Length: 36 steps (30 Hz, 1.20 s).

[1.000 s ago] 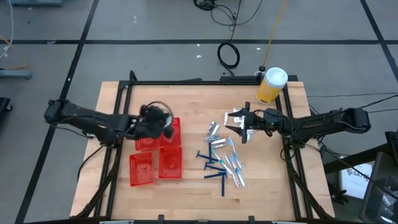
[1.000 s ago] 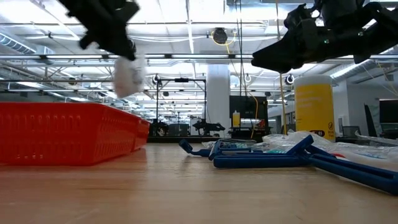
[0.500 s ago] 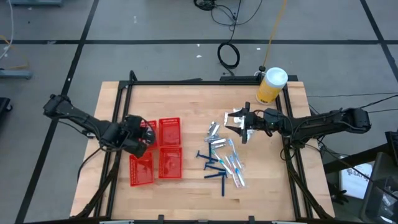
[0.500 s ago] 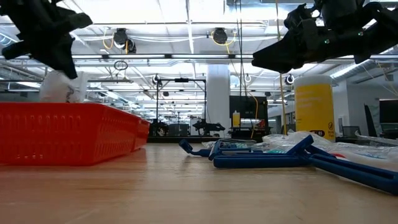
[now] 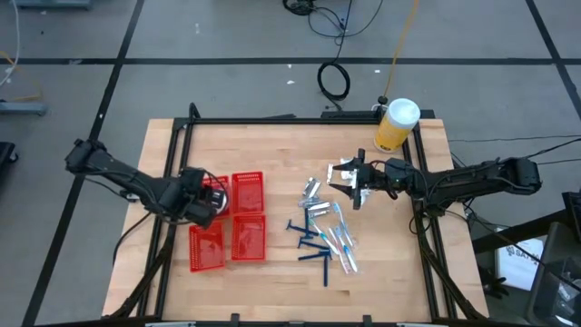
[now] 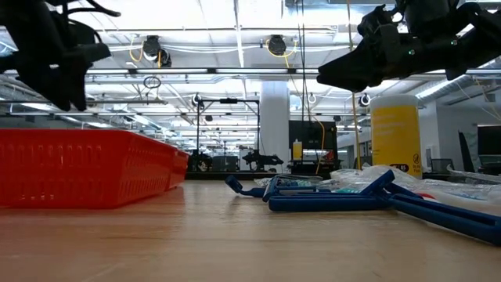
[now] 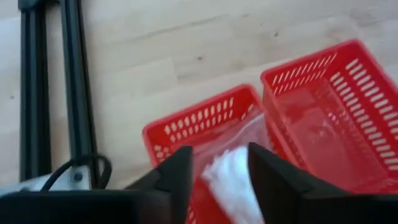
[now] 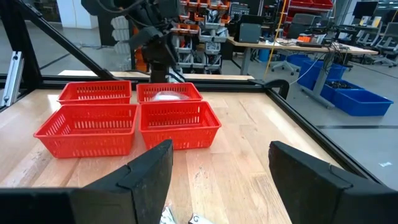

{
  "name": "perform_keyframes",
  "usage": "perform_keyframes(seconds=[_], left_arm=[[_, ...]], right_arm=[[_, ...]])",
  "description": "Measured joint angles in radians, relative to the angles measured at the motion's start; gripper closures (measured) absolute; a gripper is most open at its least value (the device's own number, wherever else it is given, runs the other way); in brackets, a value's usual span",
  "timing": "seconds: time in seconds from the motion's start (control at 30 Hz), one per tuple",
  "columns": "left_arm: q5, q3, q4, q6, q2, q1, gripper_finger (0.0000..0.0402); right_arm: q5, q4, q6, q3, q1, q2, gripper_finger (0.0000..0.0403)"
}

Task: Pick & Place Travel size toiletries
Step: Put the transparent cotton pack into the top left red basket

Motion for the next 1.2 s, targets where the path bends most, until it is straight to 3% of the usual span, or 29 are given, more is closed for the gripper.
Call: perform_keyframes(seconds=[0.23,0.33,0.47,0.57,0.63,0.7,0.8,0.93,1.03,1.2], left_arm=[[-0.019,0.002,0.001,0.067,0.006,0.045,0.0144],[-0.078,0.015,0.002,0.081,0.000,0.053,0.0128],[-0.232,0.038,0.061,0.155,-0.002,0.053,0.0120],[-0.331,0.043,0.207,0.309,-0.003,0.055,0.0122],[-0.338,0.043,0.355,0.474,-0.002,0.067,0.0125],[-0.276,0.043,0.532,0.677,-0.002,0.091,0.0130],[-0.098,0.039,0.838,1.013,0.002,0.131,0.0139],[0.109,0.020,1.169,1.360,0.030,0.194,0.0155],[0.152,0.014,1.282,1.452,0.039,0.257,0.0166],[0.223,0.001,1.306,1.454,0.064,0.364,0.0173]], right_arm=[[0.008,-0.062,0.000,0.001,0.000,-0.003,0.0149],[0.135,-0.136,0.000,0.001,0.000,-0.016,0.0149],[0.357,-0.243,0.009,0.001,-0.001,-0.037,0.0149],[0.463,-0.396,0.114,0.034,-0.030,-0.040,0.0149],[0.475,-0.523,0.227,0.075,-0.068,-0.040,0.0149],[0.474,-0.629,0.320,0.104,-0.109,-0.026,0.0149],[0.462,-0.711,0.423,0.111,-0.177,-0.001,0.0149],[0.306,-0.723,0.490,0.112,-0.280,0.050,0.0149],[0.250,-0.717,0.516,0.111,-0.335,0.106,0.0149],[0.207,-0.719,0.523,0.108,-0.401,0.164,0.0149]])
